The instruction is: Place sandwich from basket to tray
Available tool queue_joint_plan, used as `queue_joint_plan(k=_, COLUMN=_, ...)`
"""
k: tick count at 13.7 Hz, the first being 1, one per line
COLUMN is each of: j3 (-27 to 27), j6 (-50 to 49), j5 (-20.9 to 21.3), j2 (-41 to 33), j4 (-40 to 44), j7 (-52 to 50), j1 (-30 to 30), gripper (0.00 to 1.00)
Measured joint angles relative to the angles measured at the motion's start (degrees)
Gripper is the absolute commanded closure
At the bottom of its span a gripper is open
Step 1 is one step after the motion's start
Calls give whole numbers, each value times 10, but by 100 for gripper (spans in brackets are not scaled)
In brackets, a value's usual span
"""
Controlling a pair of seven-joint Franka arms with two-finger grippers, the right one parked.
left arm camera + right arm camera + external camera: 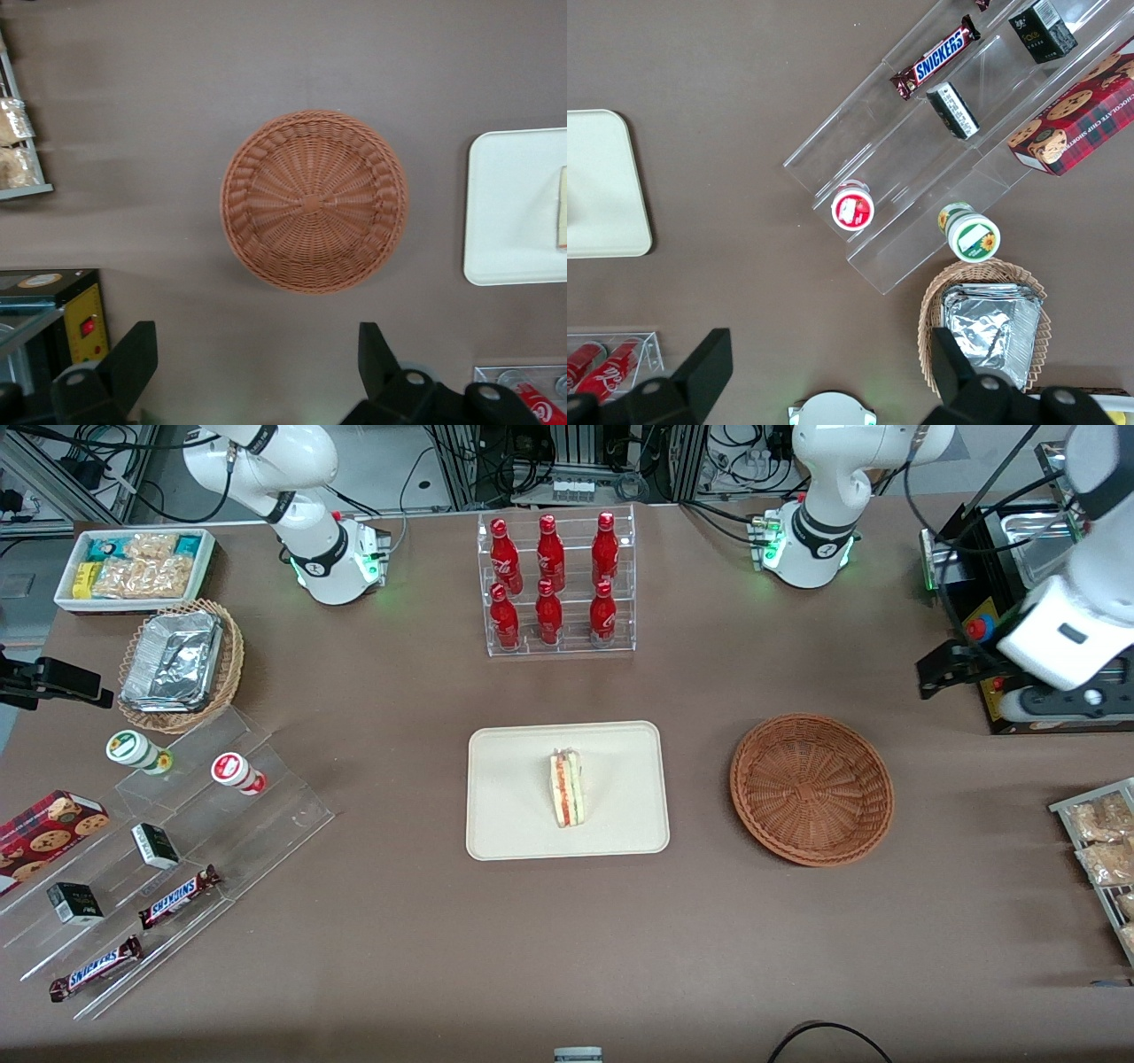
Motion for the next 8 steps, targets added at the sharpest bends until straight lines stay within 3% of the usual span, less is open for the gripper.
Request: queue_joint_plan(k=8, j3=16, j6=2, j5=0, j2=0, j4=7, j7=4, j1=-10, gripper=0)
